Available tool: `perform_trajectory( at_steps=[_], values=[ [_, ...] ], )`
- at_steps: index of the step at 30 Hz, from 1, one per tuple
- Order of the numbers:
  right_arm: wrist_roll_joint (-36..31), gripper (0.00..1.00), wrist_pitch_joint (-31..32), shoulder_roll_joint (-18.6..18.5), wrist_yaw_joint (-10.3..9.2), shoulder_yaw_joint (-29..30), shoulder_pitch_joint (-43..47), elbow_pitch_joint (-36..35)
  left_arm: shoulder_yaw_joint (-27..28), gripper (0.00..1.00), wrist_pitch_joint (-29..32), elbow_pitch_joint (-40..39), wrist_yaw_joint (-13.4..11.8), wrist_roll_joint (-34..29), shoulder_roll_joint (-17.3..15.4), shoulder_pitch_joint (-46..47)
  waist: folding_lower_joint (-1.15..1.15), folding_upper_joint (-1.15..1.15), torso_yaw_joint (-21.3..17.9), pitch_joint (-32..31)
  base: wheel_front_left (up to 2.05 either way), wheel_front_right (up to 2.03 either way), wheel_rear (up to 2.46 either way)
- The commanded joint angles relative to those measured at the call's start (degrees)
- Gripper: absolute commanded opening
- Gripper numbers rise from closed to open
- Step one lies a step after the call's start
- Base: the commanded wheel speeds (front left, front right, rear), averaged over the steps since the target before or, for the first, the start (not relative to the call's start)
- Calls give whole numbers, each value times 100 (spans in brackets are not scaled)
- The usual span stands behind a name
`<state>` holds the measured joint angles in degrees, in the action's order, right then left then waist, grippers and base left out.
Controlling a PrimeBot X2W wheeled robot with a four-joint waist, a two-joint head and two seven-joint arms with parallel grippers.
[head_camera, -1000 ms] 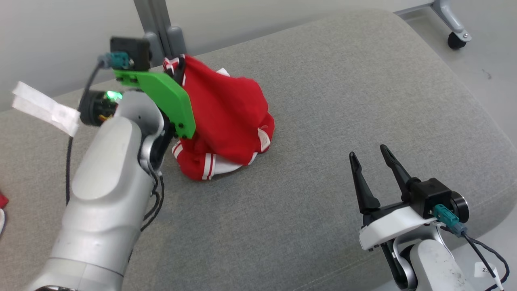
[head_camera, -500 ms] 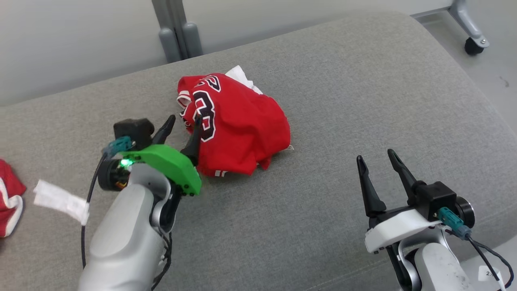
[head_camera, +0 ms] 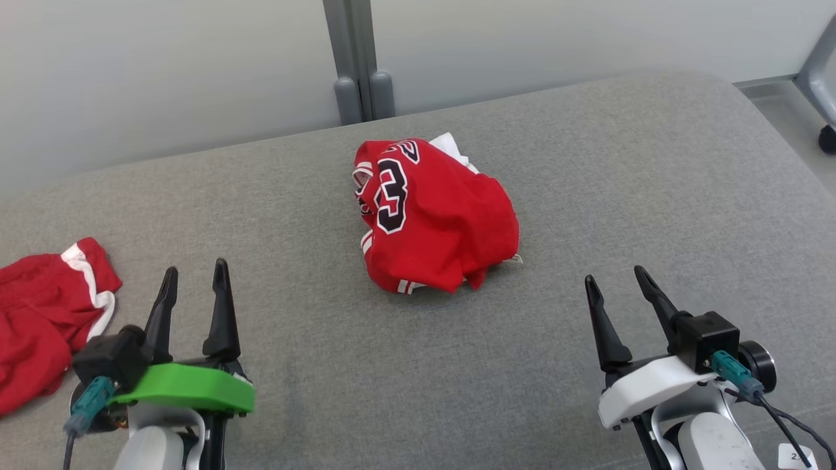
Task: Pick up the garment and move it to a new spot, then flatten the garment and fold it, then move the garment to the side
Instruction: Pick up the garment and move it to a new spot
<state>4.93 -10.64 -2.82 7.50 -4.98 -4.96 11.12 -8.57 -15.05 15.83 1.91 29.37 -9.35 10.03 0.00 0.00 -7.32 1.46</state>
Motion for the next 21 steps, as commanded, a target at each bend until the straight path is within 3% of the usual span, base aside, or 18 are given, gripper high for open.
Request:
perform_trajectory(
  at_steps=[1,10,21],
  values=[
    [-42,100,12,-12,-2,20,65,-27,103,100,-14,-194,-58,-149,51,-285,0,0,183,-123,0,0,0],
    [-56,100,49,-13,-2,177,168,-79,400,100,-10,-754,12,-744,118,-1114,0,0,359,-156,0,0,0],
    [-52,100,65,-12,-2,368,247,-27,451,100,-11,-591,20,-711,176,-1279,0,0,474,-143,0,0,0]
  ],
)
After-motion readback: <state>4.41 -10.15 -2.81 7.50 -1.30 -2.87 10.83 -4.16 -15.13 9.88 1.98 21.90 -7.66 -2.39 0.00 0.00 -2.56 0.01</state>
